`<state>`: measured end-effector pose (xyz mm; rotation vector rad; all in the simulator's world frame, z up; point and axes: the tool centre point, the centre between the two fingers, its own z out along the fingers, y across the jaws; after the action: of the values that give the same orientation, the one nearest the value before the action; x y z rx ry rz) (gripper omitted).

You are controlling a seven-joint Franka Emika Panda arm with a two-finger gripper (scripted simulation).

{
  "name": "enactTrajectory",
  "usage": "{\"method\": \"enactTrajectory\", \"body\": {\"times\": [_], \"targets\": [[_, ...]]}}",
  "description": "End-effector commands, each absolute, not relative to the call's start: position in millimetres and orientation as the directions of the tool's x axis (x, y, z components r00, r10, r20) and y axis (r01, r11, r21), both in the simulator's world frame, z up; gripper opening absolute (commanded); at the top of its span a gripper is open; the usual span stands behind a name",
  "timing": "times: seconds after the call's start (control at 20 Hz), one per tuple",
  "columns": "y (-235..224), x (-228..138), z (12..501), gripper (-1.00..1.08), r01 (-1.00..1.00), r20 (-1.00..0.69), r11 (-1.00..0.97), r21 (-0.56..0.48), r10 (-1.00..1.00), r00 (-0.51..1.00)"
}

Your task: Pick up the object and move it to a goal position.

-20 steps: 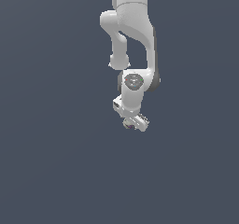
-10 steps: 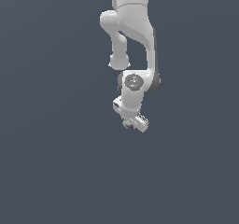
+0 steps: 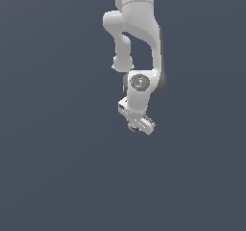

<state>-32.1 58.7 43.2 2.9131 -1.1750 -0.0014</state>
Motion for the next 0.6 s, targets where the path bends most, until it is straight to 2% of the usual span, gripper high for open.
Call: {"method": "enactTrajectory", "body": {"times": [0.0,0.55], "targets": [[68,-36,51,-1.00,-0.693,0.000,-0.721,-0.001,-0.693,0.721],[132,-68,100,-1.00,-0.693,0.000,-0.721,0.000,-0.693,0.721]]}}
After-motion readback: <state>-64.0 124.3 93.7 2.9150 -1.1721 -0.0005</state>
